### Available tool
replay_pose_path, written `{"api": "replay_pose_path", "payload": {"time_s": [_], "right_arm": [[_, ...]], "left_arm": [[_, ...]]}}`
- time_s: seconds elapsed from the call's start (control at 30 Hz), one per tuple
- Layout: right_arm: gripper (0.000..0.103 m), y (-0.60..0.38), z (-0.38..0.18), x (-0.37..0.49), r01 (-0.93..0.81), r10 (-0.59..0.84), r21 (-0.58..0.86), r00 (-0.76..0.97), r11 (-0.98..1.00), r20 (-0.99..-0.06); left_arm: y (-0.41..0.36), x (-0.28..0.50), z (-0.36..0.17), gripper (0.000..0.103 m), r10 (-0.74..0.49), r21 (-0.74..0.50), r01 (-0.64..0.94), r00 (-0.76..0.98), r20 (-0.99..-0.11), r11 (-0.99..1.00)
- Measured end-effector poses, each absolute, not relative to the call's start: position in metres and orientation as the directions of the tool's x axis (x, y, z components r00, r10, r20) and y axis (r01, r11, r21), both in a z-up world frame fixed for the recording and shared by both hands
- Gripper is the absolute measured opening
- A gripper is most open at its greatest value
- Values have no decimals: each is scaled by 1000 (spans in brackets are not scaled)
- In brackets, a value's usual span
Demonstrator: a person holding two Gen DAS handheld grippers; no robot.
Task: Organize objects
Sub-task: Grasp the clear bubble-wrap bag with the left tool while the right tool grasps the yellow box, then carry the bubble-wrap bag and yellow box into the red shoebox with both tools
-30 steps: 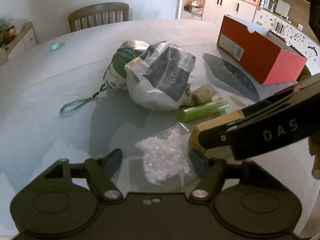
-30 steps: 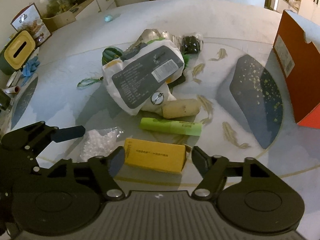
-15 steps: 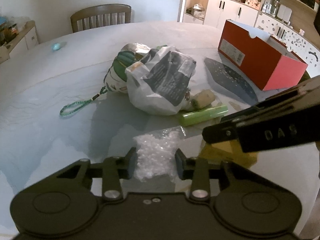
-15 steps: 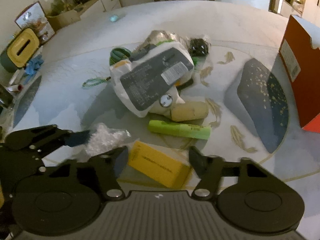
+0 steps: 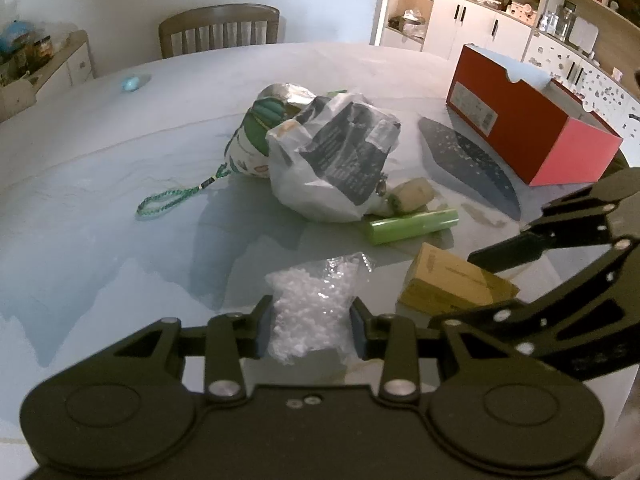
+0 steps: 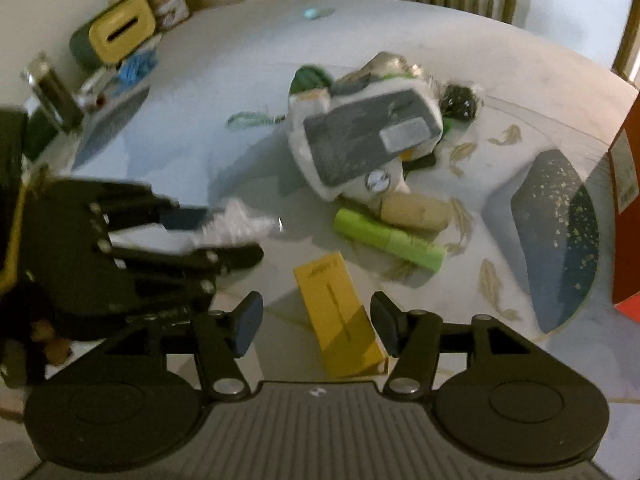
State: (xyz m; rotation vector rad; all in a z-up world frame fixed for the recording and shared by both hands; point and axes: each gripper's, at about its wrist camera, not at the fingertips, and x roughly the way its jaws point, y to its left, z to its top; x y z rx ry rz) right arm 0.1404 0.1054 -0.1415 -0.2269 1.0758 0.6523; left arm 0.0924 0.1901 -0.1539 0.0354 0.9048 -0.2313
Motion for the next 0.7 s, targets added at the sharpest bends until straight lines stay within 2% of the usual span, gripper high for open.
{"api": "replay_pose_path", "payload": {"time_s": [0.1, 0.17, 0.27, 0.47, 0.7], "right_arm": [[55, 108, -146, 138, -598, 367, 119, 313, 793, -876], [43, 107, -148, 138, -602, 353, 98, 321, 793, -879], [34, 105, -147, 139, -589, 338, 83, 337, 804, -879], [29, 98, -145, 139, -560, 319, 65, 369, 826, -873], [29, 63, -115, 140, -497, 359, 121, 419, 859, -834]], "left_arm": [[191, 90, -151, 37, -187, -71, 212, 597, -780, 975], [191, 90, -150, 37, -188, -74, 210, 596, -781, 975], [191, 92, -148, 37, -200, -97, 202, 589, -783, 975], [177, 98, -135, 37, -215, -89, 234, 596, -774, 968], [140, 115, -101, 37, -257, -101, 276, 617, -744, 956]]}}
